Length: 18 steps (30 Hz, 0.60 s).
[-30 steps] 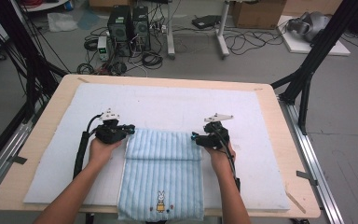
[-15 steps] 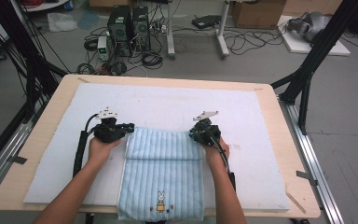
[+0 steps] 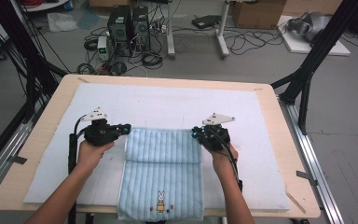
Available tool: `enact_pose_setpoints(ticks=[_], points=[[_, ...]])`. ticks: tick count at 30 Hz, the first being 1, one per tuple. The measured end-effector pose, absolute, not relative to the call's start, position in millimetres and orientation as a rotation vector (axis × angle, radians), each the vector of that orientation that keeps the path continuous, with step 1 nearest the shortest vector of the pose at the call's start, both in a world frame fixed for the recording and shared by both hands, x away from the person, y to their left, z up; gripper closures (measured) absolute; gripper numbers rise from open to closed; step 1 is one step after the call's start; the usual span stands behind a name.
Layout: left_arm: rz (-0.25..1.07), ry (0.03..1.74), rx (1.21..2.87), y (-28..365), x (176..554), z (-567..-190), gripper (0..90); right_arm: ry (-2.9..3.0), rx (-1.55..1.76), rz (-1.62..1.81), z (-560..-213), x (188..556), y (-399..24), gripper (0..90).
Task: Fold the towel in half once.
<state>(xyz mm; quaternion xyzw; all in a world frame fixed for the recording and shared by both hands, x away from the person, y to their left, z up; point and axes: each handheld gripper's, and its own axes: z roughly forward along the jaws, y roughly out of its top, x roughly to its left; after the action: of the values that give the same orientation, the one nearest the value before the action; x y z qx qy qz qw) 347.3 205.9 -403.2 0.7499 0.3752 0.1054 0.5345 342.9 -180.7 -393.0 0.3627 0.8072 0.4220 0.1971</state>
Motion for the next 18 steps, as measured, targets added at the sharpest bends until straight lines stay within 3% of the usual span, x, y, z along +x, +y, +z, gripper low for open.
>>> enact_pose_setpoints(ticks=[18], points=[[0.184, 0.870, 1.850, 210.9, 294.3, -428.6, 85.4, 2.295, 1.032, 1.237, -419.7, 279.5, -190.9, 83.6]])
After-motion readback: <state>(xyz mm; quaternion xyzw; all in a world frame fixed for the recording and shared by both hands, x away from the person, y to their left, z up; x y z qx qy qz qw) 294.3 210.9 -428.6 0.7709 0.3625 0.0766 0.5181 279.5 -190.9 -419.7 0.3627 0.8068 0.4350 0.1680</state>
